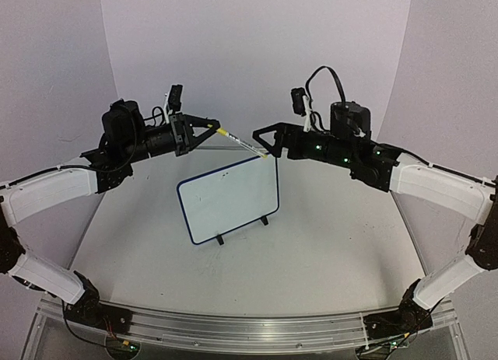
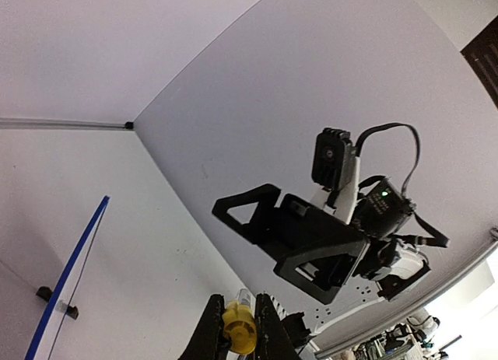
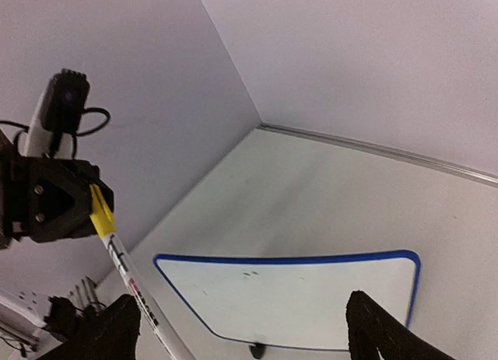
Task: Write a sentence on the whiteboard
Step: Pass from the left arm to the right
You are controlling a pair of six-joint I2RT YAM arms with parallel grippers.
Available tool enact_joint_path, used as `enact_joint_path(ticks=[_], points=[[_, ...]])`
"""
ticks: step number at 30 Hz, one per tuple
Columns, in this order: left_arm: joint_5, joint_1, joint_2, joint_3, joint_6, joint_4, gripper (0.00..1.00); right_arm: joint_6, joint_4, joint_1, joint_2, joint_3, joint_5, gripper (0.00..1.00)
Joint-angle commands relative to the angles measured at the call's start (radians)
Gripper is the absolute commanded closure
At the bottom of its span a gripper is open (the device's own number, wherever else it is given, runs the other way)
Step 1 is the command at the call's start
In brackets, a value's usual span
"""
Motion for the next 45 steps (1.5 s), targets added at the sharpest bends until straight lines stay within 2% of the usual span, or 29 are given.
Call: enact_joint_path(ticks=[1,6,11,14,32,45], points=[[0.058,0.004,-0.027,-0.017,-0.063,0.267,1.00,0.203,0.397,0.004,-0.005,-0.048,-0.240,0.13],[0.085,0.004,-0.021,-0.009,-0.048,0.332,1.00,0.339,0.609,0.004,0.049,-0.025,-0.407,0.13],[0.075,0.004,-0.012,-0.027,-0.078,0.416,1.00,0.398,0.686,0.004,0.079,-0.010,-0.465,0.13],[0.074,0.004,-0.003,-0.036,-0.092,0.460,1.00,0.413,0.702,0.004,0.087,-0.009,-0.470,0.15],[0.036,-0.019,0.039,-0.049,-0.048,0.396,1.00,0.435,0.723,0.007,0.115,-0.001,-0.457,0.25],[-0.002,-0.030,0.058,-0.085,-0.082,0.501,1.00,0.432,0.723,0.016,0.127,0.008,-0.452,0.30]])
